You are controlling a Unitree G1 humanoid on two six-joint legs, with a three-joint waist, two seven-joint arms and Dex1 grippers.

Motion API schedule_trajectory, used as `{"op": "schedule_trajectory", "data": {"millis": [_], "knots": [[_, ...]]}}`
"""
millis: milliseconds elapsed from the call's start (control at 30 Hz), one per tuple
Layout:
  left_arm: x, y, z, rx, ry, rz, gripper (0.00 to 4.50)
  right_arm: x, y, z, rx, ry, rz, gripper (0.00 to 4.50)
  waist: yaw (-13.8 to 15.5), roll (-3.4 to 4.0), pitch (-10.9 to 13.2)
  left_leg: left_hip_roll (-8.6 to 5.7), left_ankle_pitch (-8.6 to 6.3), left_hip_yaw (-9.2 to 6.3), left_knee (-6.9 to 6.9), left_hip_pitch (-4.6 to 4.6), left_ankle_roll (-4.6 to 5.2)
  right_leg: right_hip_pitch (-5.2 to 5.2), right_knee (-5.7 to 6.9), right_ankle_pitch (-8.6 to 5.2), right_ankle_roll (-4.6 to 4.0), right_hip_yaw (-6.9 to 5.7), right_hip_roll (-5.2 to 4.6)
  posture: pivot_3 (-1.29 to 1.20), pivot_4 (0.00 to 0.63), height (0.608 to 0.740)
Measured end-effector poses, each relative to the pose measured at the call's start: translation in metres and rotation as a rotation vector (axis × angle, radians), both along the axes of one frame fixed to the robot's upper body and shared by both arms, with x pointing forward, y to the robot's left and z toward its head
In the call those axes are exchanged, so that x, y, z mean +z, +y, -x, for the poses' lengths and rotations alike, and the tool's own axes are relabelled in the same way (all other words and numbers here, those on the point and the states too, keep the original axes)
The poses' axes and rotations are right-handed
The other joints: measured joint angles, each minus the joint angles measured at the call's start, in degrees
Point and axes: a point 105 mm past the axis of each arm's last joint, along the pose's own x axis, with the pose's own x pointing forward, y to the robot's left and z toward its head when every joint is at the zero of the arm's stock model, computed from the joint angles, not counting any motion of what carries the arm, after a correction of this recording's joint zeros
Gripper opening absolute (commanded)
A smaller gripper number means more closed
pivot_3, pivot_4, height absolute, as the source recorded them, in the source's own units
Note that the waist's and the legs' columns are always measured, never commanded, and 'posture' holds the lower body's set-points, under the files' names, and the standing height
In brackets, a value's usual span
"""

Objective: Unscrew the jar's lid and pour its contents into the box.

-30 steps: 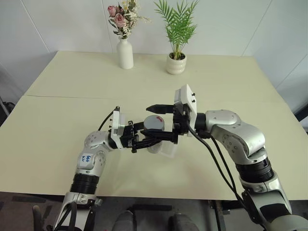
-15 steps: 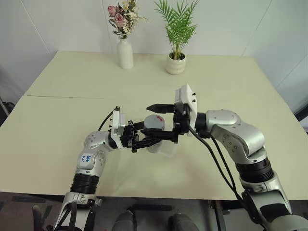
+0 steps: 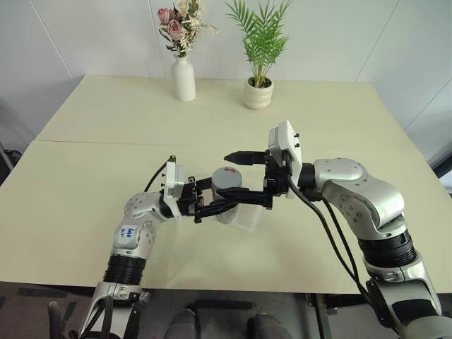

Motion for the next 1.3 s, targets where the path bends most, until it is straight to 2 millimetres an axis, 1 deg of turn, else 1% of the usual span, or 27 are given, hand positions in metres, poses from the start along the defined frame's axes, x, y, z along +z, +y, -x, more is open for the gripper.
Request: {"op": "schedule_trajectory", "data": {"millis": [167, 400, 733, 967, 1167, 1300], "knots": [[0.0, 0.0, 0.0, 0.0, 0.0, 0.0, 2.4, 0.001, -0.007, 0.002, -0.003, 0.0, -0.007, 4.48, 0.0, 0.0, 0.0, 0.0, 0.0, 0.0, 0.0, 0.0, 0.0, 0.0, 0.0, 0.0, 0.0, 0.0, 0.0, 0.0, 0.15, 0.74], [0.0, 0.0, 0.0, -0.001, 0.001, -0.001, 2.4, 0.001, -0.008, 0.002, -0.002, -0.002, -0.004, 4.48, 0.02, 0.0, 0.0, 0.0, 0.0, 0.0, 0.0, 0.0, 0.0, 0.0, -0.01, 0.0, 0.0, 0.0, 0.0, 0.0, 0.15, 0.74], [0.0, 0.0, 0.0, 0.0, 0.004, -0.001, 2.4, 0.0, -0.017, 0.003, -0.013, 0.006, 0.004, 4.48, 0.03, 0.0, 0.0, 0.0, 0.0, 0.0, 0.0, 0.0, 0.0, 0.01, -0.01, 0.0, 0.0, 0.0, 0.0, 0.0, 0.15, 0.74], [0.0, 0.001, 0.0, 0.003, 0.003, 0.0, 2.4, 0.002, -0.028, 0.001, -0.043, -0.002, 0.011, 4.48, 0.02, 0.0, 0.0, 0.0, 0.0, 0.0, 0.0, 0.01, 0.0, 0.01, -0.01, 0.0, 0.0, 0.0, 0.0, 0.0, 0.15, 0.74], [-0.001, 0.0, 0.001, -0.011, 0.001, -0.004, 2.4, -0.004, -0.043, -0.004, -0.093, 0.025, 0.023, 4.48, 0.08, 0.0, 0.0, -0.02, 0.0, 0.01, 0.01, 0.0, 0.0, 0.02, -0.03, 0.0, 0.0, 0.01, -0.01, 0.0, 0.15, 0.74], [-0.001, 0.0, 0.002, -0.015, 0.0, -0.005, 2.4, -0.008, -0.051, -0.003, -0.099, 0.037, 0.043, 4.48, 0.03, 0.0, 0.0, -0.01, 0.0, 0.01, 0.0, 0.01, 0.0, 0.02, -0.03, 0.0, 0.0, 0.0, 0.01, 0.0, 0.15, 0.74]]}}
